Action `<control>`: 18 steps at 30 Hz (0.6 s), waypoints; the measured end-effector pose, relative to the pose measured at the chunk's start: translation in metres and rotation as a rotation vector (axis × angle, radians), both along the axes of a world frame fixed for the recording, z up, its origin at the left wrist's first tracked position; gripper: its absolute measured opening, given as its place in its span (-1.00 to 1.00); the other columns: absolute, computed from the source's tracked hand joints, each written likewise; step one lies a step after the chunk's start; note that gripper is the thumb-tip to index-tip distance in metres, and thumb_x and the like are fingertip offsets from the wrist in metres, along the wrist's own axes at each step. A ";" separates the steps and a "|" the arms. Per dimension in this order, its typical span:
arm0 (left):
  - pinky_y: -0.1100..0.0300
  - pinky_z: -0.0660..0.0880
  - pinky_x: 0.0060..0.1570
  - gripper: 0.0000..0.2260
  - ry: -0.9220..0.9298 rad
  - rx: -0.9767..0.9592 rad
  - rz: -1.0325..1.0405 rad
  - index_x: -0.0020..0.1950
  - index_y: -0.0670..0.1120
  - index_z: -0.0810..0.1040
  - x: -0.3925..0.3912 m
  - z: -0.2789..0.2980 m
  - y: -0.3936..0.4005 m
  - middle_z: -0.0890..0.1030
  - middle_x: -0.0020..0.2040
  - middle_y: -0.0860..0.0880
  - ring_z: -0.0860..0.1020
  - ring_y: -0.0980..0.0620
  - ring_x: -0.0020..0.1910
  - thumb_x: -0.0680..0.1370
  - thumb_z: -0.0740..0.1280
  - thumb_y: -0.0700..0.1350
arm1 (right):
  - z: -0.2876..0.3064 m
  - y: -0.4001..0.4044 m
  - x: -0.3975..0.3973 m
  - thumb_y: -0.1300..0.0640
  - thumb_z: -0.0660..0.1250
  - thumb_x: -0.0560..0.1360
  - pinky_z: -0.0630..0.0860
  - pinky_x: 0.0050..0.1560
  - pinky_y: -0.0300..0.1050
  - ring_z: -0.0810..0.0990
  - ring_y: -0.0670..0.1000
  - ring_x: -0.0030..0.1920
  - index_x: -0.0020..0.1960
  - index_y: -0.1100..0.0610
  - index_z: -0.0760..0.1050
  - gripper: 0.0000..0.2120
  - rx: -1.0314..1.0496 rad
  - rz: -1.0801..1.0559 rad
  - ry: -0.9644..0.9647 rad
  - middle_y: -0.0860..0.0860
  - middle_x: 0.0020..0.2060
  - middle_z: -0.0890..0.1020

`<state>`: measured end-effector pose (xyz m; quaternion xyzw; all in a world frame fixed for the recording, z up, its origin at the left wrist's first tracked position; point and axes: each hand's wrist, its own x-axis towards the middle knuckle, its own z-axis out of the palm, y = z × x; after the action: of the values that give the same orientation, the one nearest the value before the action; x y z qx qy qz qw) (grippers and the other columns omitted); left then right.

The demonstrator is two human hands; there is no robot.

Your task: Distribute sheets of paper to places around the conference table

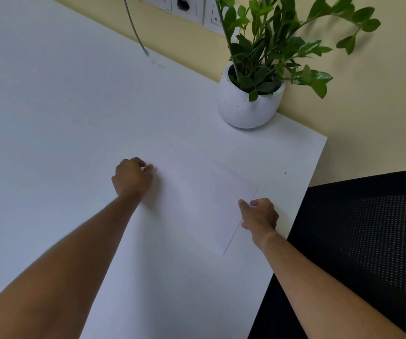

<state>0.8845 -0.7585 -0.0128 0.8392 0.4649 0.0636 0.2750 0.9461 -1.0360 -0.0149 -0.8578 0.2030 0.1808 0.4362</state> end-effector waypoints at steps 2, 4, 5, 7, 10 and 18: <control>-0.07 0.41 0.22 -0.67 -0.006 0.078 -0.085 0.23 -0.12 0.58 -0.005 0.003 -0.010 0.56 0.22 -0.17 0.49 -0.20 0.23 0.56 0.33 0.05 | 0.006 0.000 -0.001 0.01 0.40 0.48 0.59 0.08 0.03 0.62 0.13 -0.04 0.06 0.13 0.44 -0.73 -0.038 0.058 -0.030 0.10 0.05 0.59; -0.08 0.36 0.26 -0.57 -0.015 0.160 -0.180 0.33 -0.15 0.52 -0.010 0.007 -0.021 0.51 0.29 -0.21 0.45 -0.22 0.28 0.56 0.31 0.08 | 0.014 0.002 -0.004 -0.02 0.36 0.51 0.48 0.05 -0.08 0.54 0.09 0.05 0.16 0.13 0.44 -0.69 -0.114 0.182 -0.110 0.10 0.13 0.57; -0.08 0.34 0.28 -0.52 -0.012 0.191 -0.230 0.38 -0.16 0.47 -0.013 0.010 -0.025 0.48 0.34 -0.22 0.42 -0.23 0.31 0.56 0.30 0.10 | 0.019 0.004 -0.006 -0.04 0.35 0.52 0.44 0.05 -0.09 0.51 0.10 0.13 0.21 0.13 0.44 -0.65 -0.155 0.254 -0.159 0.11 0.17 0.55; -0.08 0.26 0.36 -0.42 0.005 0.225 -0.313 0.49 -0.15 0.34 -0.020 0.017 -0.035 0.36 0.46 -0.21 0.32 -0.22 0.41 0.57 0.25 0.15 | 0.029 0.009 -0.009 -0.09 0.33 0.53 0.40 0.18 0.00 0.43 0.13 0.29 0.34 0.13 0.40 -0.54 -0.263 0.383 -0.249 0.11 0.26 0.49; -0.05 0.11 0.46 -0.30 0.016 0.265 -0.390 0.59 -0.11 0.11 -0.028 0.030 -0.047 0.13 0.59 -0.17 0.14 -0.16 0.54 0.57 0.16 0.25 | 0.047 0.018 -0.014 -0.18 0.26 0.53 0.21 0.40 0.14 0.25 0.13 0.46 0.50 0.13 0.26 -0.35 -0.449 0.536 -0.349 0.10 0.45 0.35; -0.02 -0.23 0.53 -0.22 0.023 0.400 -0.480 0.58 -0.07 -0.28 -0.052 0.072 -0.065 -0.24 0.60 -0.13 -0.23 -0.11 0.58 0.55 -0.10 0.36 | 0.092 0.036 -0.033 -0.28 0.14 0.56 -0.13 0.55 0.14 -0.14 0.12 0.61 0.62 0.14 -0.13 -0.15 -0.580 0.804 -0.599 0.10 0.62 -0.08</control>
<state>0.8321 -0.8240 0.0590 0.9631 0.2346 0.0776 0.1065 0.9132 -0.9999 0.0767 -0.9658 -0.2298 0.0184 0.1186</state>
